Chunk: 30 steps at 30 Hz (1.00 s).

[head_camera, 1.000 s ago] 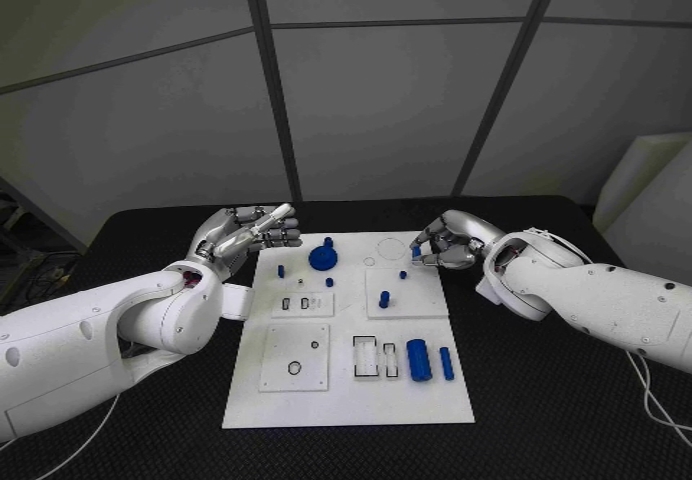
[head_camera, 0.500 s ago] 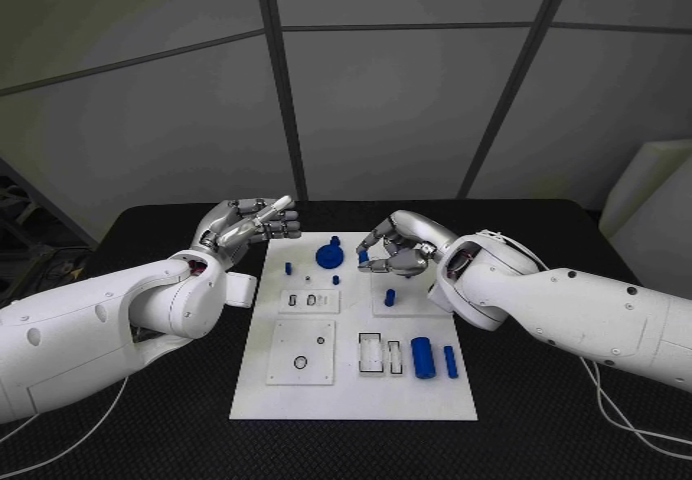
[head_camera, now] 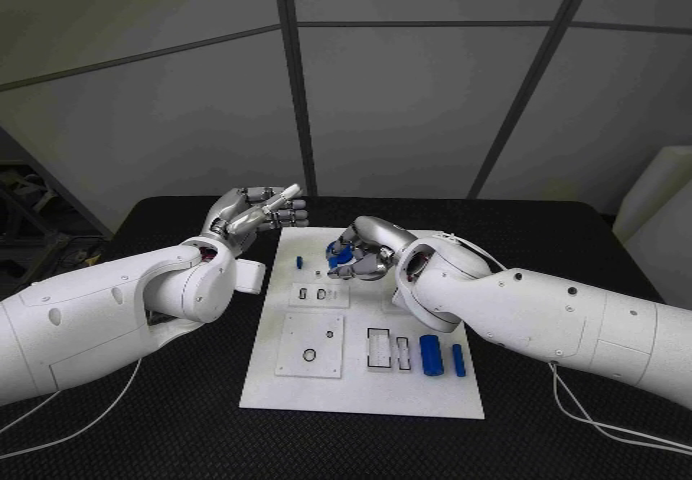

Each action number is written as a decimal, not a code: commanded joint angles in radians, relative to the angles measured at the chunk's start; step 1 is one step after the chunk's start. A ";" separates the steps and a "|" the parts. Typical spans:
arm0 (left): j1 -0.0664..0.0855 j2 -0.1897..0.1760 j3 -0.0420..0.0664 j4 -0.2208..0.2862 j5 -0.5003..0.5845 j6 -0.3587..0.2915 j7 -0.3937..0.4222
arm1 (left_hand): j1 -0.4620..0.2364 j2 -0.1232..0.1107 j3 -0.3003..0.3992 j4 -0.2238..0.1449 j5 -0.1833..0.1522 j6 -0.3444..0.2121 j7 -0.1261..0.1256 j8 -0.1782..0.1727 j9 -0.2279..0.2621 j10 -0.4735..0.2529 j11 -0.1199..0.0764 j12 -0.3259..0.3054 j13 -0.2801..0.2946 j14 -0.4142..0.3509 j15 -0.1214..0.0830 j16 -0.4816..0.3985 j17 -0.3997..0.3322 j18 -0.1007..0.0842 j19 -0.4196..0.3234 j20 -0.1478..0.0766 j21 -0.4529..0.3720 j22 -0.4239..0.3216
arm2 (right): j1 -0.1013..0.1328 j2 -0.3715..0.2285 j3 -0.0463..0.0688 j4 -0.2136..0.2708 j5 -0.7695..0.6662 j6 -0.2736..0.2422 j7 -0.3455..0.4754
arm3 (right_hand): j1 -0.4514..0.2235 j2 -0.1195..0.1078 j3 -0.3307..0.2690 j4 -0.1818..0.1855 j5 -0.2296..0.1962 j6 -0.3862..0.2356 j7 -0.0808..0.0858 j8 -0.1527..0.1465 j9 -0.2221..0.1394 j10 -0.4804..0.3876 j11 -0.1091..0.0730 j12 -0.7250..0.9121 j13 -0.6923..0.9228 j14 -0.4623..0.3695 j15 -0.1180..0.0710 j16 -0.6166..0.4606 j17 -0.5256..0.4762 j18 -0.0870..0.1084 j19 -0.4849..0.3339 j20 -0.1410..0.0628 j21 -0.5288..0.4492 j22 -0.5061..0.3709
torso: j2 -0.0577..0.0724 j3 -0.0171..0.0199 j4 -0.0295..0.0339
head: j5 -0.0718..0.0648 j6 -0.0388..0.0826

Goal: Assemble the parts on the task board

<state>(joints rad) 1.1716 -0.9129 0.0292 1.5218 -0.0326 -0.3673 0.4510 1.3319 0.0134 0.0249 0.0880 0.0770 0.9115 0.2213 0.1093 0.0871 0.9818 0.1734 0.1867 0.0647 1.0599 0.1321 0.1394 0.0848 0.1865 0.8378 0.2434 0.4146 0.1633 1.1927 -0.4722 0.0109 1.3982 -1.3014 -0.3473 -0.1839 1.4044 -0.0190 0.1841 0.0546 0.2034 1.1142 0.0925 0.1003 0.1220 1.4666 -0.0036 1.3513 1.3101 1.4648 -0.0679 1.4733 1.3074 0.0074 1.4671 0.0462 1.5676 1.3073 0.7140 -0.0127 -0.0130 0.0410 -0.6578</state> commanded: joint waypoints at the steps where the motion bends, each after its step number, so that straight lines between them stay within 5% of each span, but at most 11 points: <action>1: 0.003 0.003 0.001 -0.004 -0.004 0.011 0.004 | 0.000 0.010 0.001 -0.006 -0.003 0.005 0.001 -0.005 0.000 0.006 0.000 -0.007 0.001 0.007 0.003 -0.005 -0.001 -0.006 -0.006 -0.003 -0.005 -0.001 | -0.002 0.019 -0.008 -0.010 -0.033 0.025 -0.051 | 0.019 0.024 0.001 -0.007 0.006 0.017 -0.017 0.001 0.031 -0.002 0.000 -0.004 0.098 0.063 -0.004 -0.004 0.070 -0.007 0.104 -0.006 0.003 0.263 | 0.001 0.0010 0.0010 | 0.007 -0.005; 11: 0.006 0.010 0.001 -0.011 -0.003 0.012 0.004 | -0.001 0.011 0.001 -0.007 -0.003 0.005 0.000 -0.005 0.000 0.007 0.000 -0.007 0.001 0.008 0.003 -0.006 -0.001 -0.006 -0.006 -0.003 -0.005 -0.001 | -0.020 0.060 -0.020 -0.045 -0.053 0.033 -0.060 | 0.017 0.023 0.000 -0.008 0.007 0.016 -0.016 0.000 0.032 -0.002 0.000 -0.004 0.098 0.063 -0.004 -0.004 0.069 -0.007 0.104 -0.006 0.003 0.263 | 0.000 0.0019 -0.0006 | 0.020 -0.014; 30: 0.007 0.014 0.001 -0.012 -0.003 0.015 0.003 | -0.001 0.011 0.001 -0.007 -0.003 0.005 0.000 -0.005 0.000 0.007 0.000 -0.007 0.001 0.008 0.003 -0.006 -0.001 -0.006 -0.006 -0.003 -0.005 -0.001 | -0.038 0.079 -0.029 -0.072 -0.089 0.074 -0.076 | 0.011 0.018 -0.001 -0.011 0.009 0.013 -0.014 -0.004 0.033 -0.003 0.002 -0.005 0.098 0.063 -0.003 -0.005 0.069 -0.007 0.104 -0.005 0.003 0.263 | 0.000 0.0019 -0.0009 | 0.024 -0.025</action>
<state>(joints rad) 1.1766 -0.9005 0.0292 1.5096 -0.0323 -0.3645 0.4505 1.3319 0.0134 0.0249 0.0880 0.0770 0.9114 0.2214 0.1093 0.0871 0.9817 0.1734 0.1866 0.0647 1.0599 0.1321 0.1394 0.0848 0.1866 0.8378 0.2434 0.4146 0.1635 1.1540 -0.3938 -0.0174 1.3263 -1.3712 -0.2931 -0.2538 1.4059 -0.0205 0.1837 0.0494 0.2081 1.1107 0.0891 0.0954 0.1220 1.4665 -0.0035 1.3516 1.3107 1.4648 -0.0678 1.4733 1.3080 0.0074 1.4671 0.0462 1.5676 1.3073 0.7145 -0.0105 -0.0137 0.0653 -0.6810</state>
